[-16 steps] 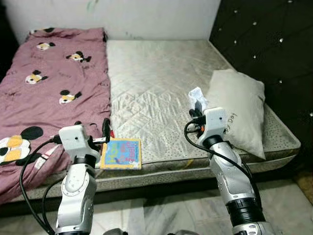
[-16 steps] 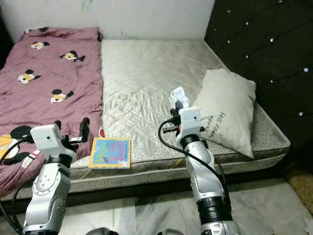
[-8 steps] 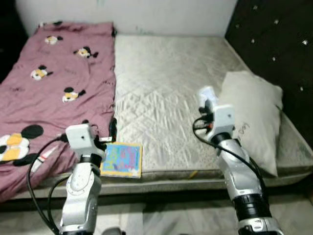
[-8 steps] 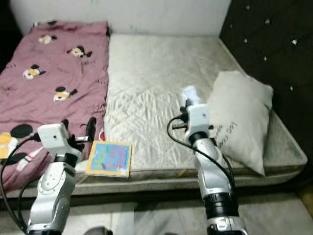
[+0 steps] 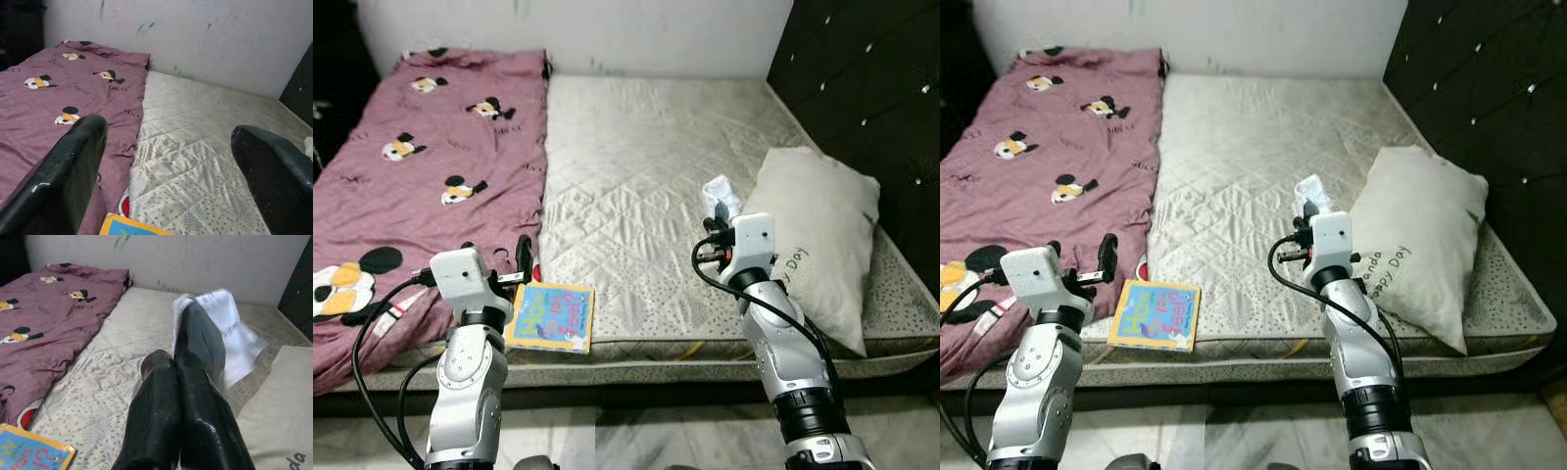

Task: Clean up the room

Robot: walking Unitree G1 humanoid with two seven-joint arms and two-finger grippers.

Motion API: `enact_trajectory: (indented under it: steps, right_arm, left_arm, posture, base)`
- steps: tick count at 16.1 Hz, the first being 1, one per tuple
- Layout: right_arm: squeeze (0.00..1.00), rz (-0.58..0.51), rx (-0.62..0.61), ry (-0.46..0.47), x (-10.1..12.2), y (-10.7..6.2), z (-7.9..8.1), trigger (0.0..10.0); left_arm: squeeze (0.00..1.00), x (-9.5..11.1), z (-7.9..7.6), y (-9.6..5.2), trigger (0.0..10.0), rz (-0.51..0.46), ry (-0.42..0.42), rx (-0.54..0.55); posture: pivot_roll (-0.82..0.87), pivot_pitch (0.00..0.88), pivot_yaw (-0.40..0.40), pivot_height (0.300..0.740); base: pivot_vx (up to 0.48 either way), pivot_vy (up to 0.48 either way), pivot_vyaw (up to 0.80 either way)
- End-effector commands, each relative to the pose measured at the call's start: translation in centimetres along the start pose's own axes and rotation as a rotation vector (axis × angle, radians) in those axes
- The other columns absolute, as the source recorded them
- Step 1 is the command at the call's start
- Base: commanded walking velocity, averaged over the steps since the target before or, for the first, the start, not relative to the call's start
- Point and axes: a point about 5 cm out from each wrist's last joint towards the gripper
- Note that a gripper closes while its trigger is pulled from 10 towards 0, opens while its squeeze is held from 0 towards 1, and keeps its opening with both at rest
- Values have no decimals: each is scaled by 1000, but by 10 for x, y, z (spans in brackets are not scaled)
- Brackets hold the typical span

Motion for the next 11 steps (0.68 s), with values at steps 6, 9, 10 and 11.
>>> enact_trajectory:
  steps: [6,9,10,11]
  right_arm:
    - [0,-12,14,20,1,1,2,10000]
    - [0,-7,20,16,1,1,3,10000]
    - [0,-7,22,15,1,1,3,10000]
    - [0,-6,24,15,0,2,3,10000]
  left_arm:
    - [0,-3,0,0,10000,23,0,-9]
    - [0,-2,0,0,10000,11,6,-8]
    - [0,-1,0,0,10000,3,6,-7]
    - [0,1,-2,0,10000,-9,-2,-20]
  posture:
    - [-15,10,-35,740]
    - [-17,10,-36,740]
    - [-17,10,-37,740]
    - [-17,10,-38,740]
  base:
    - [0,480,0]
    - [0,470,0]
    - [0,0,0]
    - [0,0,0]
Point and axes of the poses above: a point about 5 cm out from each wrist's last joint towards the gripper, its own y axis pointing out of the wrist towards the gripper, its own x axis along the axis of the wrist's last joint, z = x × y, and after that the axes turned 13 degrees about y, right-handed
